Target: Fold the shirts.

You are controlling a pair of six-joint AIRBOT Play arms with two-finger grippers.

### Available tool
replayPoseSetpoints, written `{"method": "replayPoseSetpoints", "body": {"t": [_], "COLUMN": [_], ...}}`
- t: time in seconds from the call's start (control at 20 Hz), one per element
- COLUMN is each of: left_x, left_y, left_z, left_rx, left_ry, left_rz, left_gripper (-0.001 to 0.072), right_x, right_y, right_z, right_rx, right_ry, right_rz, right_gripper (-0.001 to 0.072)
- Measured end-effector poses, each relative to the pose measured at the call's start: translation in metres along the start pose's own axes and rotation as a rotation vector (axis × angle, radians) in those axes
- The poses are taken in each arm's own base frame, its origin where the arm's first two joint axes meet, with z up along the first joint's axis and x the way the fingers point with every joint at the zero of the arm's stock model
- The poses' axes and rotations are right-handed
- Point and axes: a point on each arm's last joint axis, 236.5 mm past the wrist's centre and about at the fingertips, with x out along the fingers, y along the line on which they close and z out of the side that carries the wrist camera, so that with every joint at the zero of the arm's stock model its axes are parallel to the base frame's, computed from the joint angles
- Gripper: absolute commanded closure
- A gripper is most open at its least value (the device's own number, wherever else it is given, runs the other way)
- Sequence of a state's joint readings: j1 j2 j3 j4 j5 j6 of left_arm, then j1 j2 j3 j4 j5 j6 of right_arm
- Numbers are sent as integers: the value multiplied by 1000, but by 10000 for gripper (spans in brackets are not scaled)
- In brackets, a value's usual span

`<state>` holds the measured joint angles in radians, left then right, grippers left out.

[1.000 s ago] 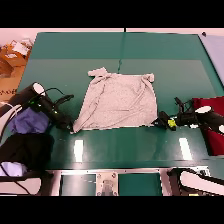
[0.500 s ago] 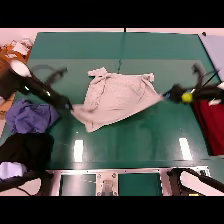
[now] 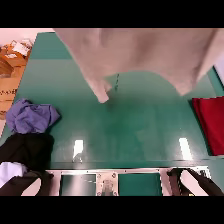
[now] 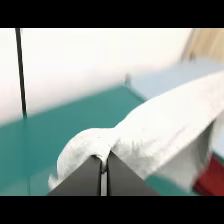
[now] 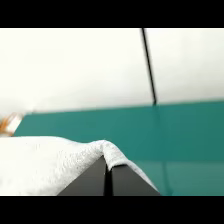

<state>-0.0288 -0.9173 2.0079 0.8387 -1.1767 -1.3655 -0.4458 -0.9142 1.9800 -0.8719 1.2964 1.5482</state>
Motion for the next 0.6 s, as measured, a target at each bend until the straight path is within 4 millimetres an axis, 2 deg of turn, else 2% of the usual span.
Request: {"method": "replayPoseSetpoints", "body": {"t": [0.05,0.15,0.25,0.35,0.45,0.5,0.6], "left_x": [-16,-32,-36,-26,-1,15,54], "left_y": [-11,-20,-13,3,30,47,87], "left_z": [15,28,30,20,-7,-28,-82], "left_rx": [23,42,32,-3,-67,-104,-197], "left_ry": [-48,-96,-109,-88,-18,35,156], "left_rz": [8,26,61,93,119,135,162], "left_gripper": [681,682,681,681,681,681,681], "right_x": [-15,-34,-37,-24,1,19,58], "right_y": [6,12,9,-6,-26,-39,-66], "right_z": [13,27,27,14,-15,-35,-83], "right_rx": [-20,-47,-42,-9,43,75,145], "right_ry": [-53,-114,-121,-78,9,65,175], "right_rz": [-22,-52,-72,-84,-66,-52,-25], "right_gripper": [699,700,699,699,699,699,700]}}
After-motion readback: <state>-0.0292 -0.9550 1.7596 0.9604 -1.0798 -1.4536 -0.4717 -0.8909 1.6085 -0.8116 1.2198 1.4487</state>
